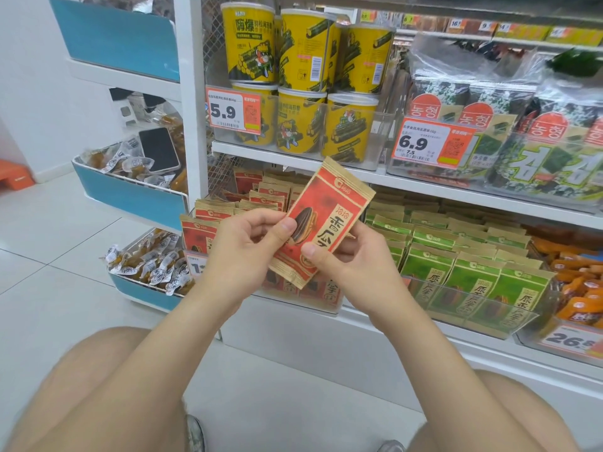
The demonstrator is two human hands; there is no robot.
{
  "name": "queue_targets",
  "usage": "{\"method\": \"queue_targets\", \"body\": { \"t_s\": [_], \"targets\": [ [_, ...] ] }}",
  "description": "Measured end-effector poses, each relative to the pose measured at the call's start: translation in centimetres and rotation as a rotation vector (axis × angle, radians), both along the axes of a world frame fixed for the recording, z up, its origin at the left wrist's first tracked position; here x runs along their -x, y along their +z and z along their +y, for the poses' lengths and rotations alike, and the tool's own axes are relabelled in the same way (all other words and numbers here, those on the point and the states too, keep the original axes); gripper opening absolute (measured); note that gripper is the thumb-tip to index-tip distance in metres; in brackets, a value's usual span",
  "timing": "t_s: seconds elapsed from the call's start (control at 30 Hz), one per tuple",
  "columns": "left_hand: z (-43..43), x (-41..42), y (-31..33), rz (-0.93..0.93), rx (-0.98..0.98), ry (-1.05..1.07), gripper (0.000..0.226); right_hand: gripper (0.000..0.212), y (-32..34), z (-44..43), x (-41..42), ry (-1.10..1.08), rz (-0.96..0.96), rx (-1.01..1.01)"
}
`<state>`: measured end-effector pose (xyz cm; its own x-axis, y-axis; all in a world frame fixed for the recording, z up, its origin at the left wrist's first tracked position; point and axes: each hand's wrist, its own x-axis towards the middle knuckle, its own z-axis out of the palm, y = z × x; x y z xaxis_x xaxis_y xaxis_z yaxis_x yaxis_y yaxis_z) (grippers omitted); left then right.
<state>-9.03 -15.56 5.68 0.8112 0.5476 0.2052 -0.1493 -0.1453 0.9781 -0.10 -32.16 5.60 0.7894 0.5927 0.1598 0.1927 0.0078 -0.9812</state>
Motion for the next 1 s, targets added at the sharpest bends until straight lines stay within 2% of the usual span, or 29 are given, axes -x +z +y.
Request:
{"method": "queue_targets", "body": {
  "t_s": [0.13,0.23,0.27,0.33,0.4,0.47,0.57,0.63,0.77,0.87,0.97,1.0],
  "targets": [
    [0.6,-0.9,0.8,-0.029,-0.204,0.058,0.015,0.039,0.5,1.4,-0.3,-0.064,-0.006,-0.055],
    [2.3,-1.9,0.6,0.007,-0.331,0.082,0.03,0.038,1.2,2.0,-1.9,-0.202,-0.136,-0.044],
    [2.9,-2.2,0.4,0.035,-0.403,0.111,0.029,0.038,1.4,2.2,-2.8,-0.263,-0.203,-0.017],
    [4.0,-2.6,0.0,0.123,-0.58,0.147,0.024,0.04,2.0,2.8,-4.1,-0.357,-0.346,0.053],
    [4.7,-2.9,-0.3,0.24,-0.753,0.089,0.043,0.039,2.4,3.7,-5.1,-0.406,-0.475,0.125],
    [4.9,-3.2,-0.1,0.377,-0.944,-0.021,0.057,0.038,2.7,4.9,-5.9,-0.386,-0.577,0.201],
    [5.3,-4.3,-0.4,0.572,-1.154,-0.137,0.06,0.039,2.9,6.6,-7.0,-0.315,-0.648,0.309],
    [5.6,-4.9,-1.0,0.625,-1.189,-0.16,0.054,0.036,3.0,7.2,-8.1,-0.266,-0.632,0.379],
    [6.5,-5.6,-1.5,0.583,-1.185,-0.185,0.043,0.013,2.0,7.4,-9.5,-0.194,-0.594,0.478],
    [6.9,-6.2,-1.7,0.533,-1.203,-0.188,0.037,0.034,0.9,7.9,-10.2,-0.17,-0.619,0.543],
    [6.9,-6.6,-1.9,0.516,-1.184,-0.182,0.033,0.013,1.5,8.5,-10.3,-0.174,-0.633,0.551],
    [6.9,-6.7,-2.0,0.517,-1.176,-0.182,0.032,0.013,1.6,8.7,-10.4,-0.176,-0.643,0.552]
  ]
}}
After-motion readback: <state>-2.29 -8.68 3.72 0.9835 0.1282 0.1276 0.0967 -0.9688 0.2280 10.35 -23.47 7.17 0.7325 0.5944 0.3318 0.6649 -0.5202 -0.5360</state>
